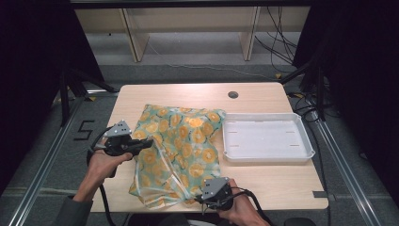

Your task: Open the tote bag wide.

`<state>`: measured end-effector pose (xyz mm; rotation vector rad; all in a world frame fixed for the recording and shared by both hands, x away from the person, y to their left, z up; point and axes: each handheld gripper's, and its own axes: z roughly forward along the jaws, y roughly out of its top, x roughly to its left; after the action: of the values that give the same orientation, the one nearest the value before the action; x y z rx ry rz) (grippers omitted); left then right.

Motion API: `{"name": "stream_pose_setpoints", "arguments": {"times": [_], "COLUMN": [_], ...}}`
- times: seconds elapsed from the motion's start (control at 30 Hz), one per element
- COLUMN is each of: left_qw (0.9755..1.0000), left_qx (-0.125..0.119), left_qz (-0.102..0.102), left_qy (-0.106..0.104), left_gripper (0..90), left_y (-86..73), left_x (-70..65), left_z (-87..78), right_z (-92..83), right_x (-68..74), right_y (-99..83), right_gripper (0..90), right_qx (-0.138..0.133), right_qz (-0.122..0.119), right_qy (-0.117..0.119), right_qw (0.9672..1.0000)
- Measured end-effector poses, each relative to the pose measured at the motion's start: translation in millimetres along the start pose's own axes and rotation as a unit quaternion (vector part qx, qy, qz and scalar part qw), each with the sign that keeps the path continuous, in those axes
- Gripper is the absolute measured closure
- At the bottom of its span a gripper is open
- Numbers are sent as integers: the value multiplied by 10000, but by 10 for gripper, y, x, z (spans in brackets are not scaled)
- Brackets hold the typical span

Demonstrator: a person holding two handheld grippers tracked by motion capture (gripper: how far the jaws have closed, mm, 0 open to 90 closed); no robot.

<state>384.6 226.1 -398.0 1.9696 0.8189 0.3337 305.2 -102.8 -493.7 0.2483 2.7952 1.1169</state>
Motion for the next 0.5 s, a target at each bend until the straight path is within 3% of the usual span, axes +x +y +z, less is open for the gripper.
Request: {"name": "stream_pose_setpoints", "arguments": {"times": [0.13,0.2,0.23,0.37,0.4,0.5], "left_qw": [9999,9999,9999,9997,9996,9994], "left_qx": [-64,-114,-114,-167,-186,-226], "left_qz": [0,-18,-18,-30,-40,-54], "left_qy": [98,102,102,195,230,257], "left_gripper": [882,882,882,882,882,882], "left_y": [3,5,5,18,13,4], "left_x": [36,54,54,98,114,143], "left_z": [-45,-70,-70,-123,-137,-140], "right_z": [-179,-280,-280,-442,-509,-554], "right_x": [-110,-199,-199,-390,-503,-583], "right_y": [76,120,120,195,230,251], "right_gripper": [900,900,900,900,900,900], "right_qx": [-291,-479,-479,-714,-821,-868], "right_qz": [71,-21,-21,-10,7,83], "right_qy": [-274,-544,-544,-977,-1170,-1293], "right_qw": [9992,9974,9974,9926,9897,9878]}}
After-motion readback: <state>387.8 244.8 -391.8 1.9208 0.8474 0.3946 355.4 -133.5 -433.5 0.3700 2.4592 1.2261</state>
